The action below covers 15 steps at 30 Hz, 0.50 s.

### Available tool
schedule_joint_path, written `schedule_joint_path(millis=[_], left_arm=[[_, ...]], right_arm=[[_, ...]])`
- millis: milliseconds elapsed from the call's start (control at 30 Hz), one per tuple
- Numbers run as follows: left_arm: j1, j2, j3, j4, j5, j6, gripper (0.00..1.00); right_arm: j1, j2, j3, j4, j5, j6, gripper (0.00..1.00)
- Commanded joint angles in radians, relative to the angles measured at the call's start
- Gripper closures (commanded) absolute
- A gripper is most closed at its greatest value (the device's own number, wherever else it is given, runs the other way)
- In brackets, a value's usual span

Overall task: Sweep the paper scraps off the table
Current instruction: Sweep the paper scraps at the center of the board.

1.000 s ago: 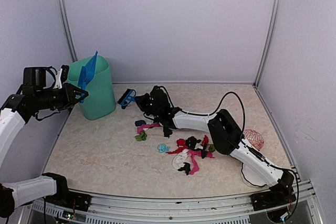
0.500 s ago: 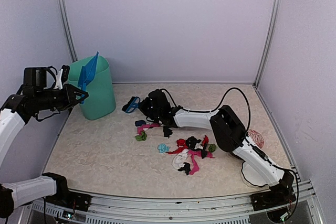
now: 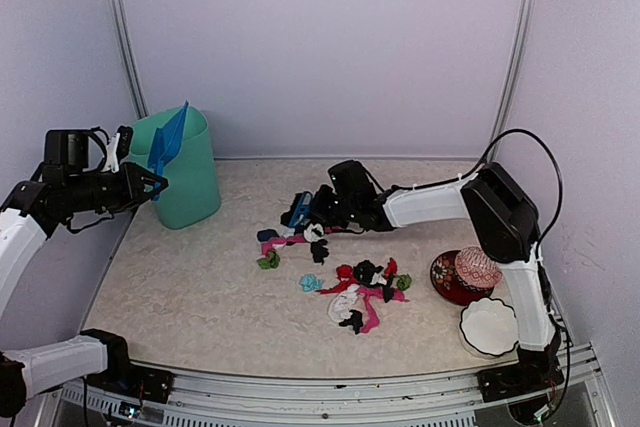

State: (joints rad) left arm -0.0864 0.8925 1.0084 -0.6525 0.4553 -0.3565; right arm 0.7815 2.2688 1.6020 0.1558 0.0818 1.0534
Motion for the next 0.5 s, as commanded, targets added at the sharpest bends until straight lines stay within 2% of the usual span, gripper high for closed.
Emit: schedule_joint_path(millis=[0, 200, 467], left_arm=[[-0.008, 0.004, 0.021, -0.013, -0.006, 0.026, 1.00], [-0.011, 0.015, 0.024, -0.016, -0.014, 0.030, 1.00], [-0.024, 0.023, 0.004, -0.001, -0.049, 0.021, 1.00]], right_arm=[[-0.030, -0.158, -0.203, 0.032, -0.010, -0.074, 1.00], [-0.054, -0.382, -0.429, 0.046, -0.005, -0.159, 1.00], [-0.054, -0.641, -0.508, -0.043, -0.039, -0.338, 1.00]])
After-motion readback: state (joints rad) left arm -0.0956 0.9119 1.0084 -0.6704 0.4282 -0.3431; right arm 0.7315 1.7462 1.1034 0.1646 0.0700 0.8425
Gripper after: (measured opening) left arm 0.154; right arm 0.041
